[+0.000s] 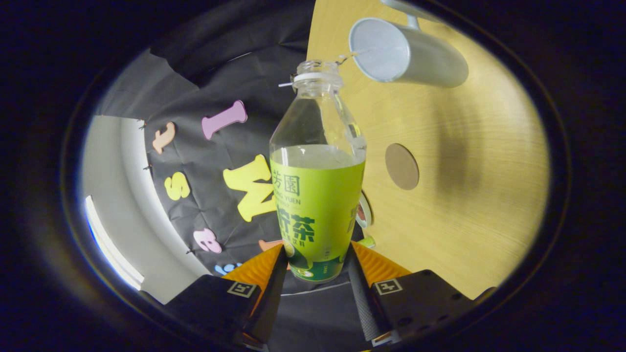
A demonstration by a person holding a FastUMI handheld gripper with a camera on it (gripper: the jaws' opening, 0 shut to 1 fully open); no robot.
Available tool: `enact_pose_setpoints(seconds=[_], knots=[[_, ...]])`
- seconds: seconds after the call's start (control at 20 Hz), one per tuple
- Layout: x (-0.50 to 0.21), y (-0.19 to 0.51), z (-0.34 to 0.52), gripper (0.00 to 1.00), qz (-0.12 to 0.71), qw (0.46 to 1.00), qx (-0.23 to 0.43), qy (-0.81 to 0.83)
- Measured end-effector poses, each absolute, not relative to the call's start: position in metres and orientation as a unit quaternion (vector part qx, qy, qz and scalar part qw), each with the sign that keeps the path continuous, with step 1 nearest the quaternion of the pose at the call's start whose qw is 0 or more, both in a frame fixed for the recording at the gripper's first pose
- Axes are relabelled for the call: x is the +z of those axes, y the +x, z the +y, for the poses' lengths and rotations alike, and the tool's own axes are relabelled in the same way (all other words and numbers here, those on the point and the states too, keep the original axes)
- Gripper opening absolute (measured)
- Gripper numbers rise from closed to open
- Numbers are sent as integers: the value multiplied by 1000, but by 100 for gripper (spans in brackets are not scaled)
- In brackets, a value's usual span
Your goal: Take the bottle from table, then pour the juice into the cup, finally place the bottle on the coaster
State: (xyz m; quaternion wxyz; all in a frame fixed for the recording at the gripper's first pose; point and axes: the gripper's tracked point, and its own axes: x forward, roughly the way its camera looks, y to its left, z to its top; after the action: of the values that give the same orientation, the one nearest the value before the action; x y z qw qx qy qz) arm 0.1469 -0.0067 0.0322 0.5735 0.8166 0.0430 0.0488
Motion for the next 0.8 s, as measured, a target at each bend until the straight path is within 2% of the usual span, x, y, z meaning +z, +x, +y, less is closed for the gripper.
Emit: enact_pose_setpoints(seconds=[0.8], knots=[[47, 146, -2, 72, 30, 545, 66, 835]])
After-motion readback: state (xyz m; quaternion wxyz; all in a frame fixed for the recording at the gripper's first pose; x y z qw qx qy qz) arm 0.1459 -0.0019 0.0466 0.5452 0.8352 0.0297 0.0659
